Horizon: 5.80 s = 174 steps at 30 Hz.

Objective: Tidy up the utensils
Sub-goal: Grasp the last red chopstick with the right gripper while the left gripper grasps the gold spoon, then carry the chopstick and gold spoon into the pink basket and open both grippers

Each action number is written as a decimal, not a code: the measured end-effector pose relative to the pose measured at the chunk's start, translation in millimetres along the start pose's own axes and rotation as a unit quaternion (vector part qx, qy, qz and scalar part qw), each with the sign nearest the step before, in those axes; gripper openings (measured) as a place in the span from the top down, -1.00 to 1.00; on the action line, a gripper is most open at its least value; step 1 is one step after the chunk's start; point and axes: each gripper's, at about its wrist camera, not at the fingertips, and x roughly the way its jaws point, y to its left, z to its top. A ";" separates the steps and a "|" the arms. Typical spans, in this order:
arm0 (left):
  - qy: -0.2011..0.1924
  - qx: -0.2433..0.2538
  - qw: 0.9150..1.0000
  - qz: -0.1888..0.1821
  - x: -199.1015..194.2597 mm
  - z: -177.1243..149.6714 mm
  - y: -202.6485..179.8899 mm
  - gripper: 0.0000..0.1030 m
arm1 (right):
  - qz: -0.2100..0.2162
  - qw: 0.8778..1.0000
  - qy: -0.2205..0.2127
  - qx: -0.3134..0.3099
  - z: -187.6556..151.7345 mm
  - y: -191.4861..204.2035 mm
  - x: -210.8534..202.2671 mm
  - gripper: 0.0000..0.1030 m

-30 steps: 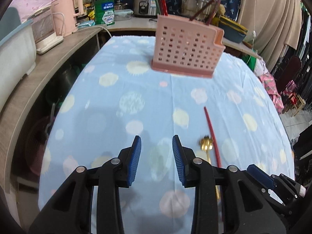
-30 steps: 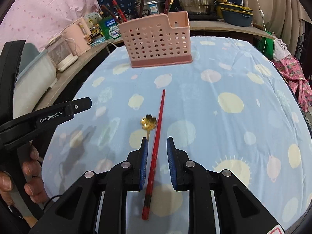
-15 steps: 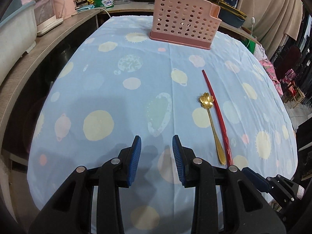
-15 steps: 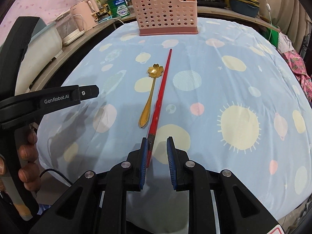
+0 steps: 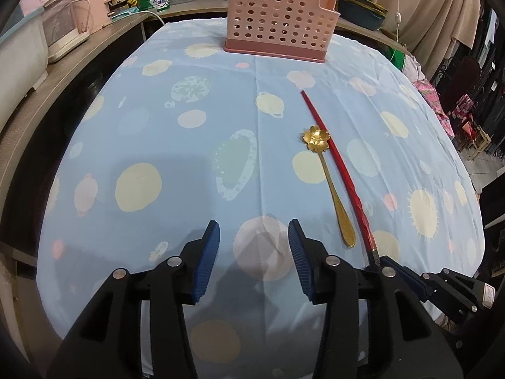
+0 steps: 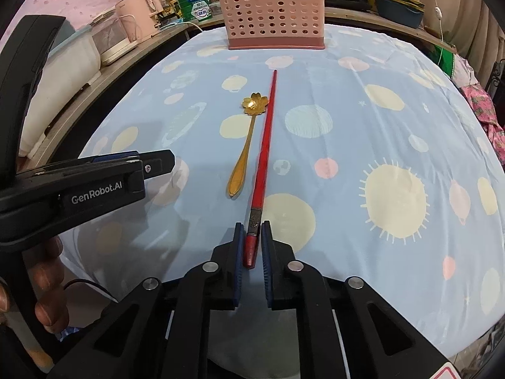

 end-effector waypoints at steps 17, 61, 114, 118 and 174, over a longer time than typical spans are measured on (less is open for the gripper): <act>0.018 0.034 0.998 -0.047 20.4 7.5 -46.5 -0.22 | -0.042 0.996 -0.025 0.071 0.4 -44.0 -7.7 0.87; 0.012 0.020 0.998 -0.051 5.5 -1.6 -23.6 0.38 | -0.001 0.996 -0.064 0.064 20.8 -34.7 -39.4 0.87; -0.058 0.061 0.994 -0.063 -74.6 62.2 -20.9 0.99 | 0.064 0.980 -0.180 0.048 93.0 -12.1 -109.9 0.87; -0.087 0.055 0.993 -0.062 -92.1 77.9 -17.3 0.99 | 0.077 0.984 -0.153 0.046 74.8 -5.7 -103.1 0.87; -0.169 0.023 0.985 -0.003 -19.5 335.4 14.3 0.95 | 0.023 0.940 -0.330 0.078 368.3 -61.7 -48.4 0.87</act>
